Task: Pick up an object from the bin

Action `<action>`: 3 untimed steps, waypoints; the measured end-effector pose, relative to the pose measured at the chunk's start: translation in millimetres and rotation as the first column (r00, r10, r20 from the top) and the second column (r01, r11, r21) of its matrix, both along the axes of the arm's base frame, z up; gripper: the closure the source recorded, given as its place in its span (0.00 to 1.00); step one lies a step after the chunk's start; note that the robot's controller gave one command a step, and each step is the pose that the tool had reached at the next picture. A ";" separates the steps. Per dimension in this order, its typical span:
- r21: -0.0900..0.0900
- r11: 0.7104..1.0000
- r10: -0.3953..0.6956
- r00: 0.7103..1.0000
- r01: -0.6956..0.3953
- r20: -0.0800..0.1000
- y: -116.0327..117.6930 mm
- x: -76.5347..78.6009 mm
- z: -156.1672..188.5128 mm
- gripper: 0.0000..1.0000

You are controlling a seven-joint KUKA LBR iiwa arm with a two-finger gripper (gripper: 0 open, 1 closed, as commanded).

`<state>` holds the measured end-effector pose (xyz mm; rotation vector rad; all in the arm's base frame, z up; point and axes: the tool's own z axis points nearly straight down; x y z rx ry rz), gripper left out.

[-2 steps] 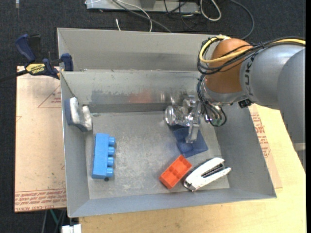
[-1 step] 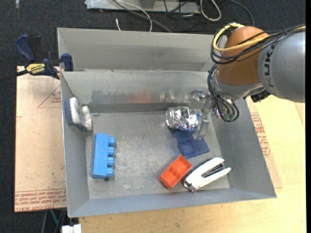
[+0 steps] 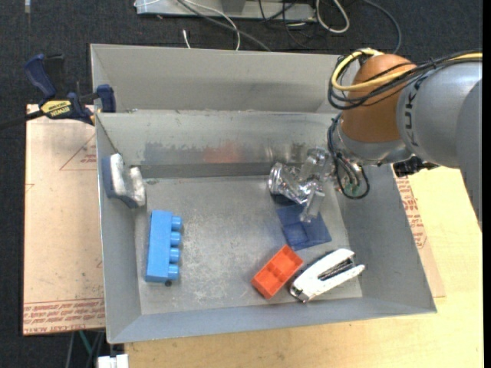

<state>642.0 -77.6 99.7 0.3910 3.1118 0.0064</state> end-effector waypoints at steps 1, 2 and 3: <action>0.001 1.000 -0.002 1.000 0.002 0.019 49.2 -14.6 -26.9 0.00; 0.005 0.980 -0.201 0.979 0.201 0.035 30.8 -8.0 -19.7 1.00; 0.005 0.980 -0.201 0.979 0.201 0.035 30.8 -8.0 -19.7 1.00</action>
Offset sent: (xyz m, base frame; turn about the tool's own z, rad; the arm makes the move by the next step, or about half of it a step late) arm -0.0162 0.0299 -0.0297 0.2057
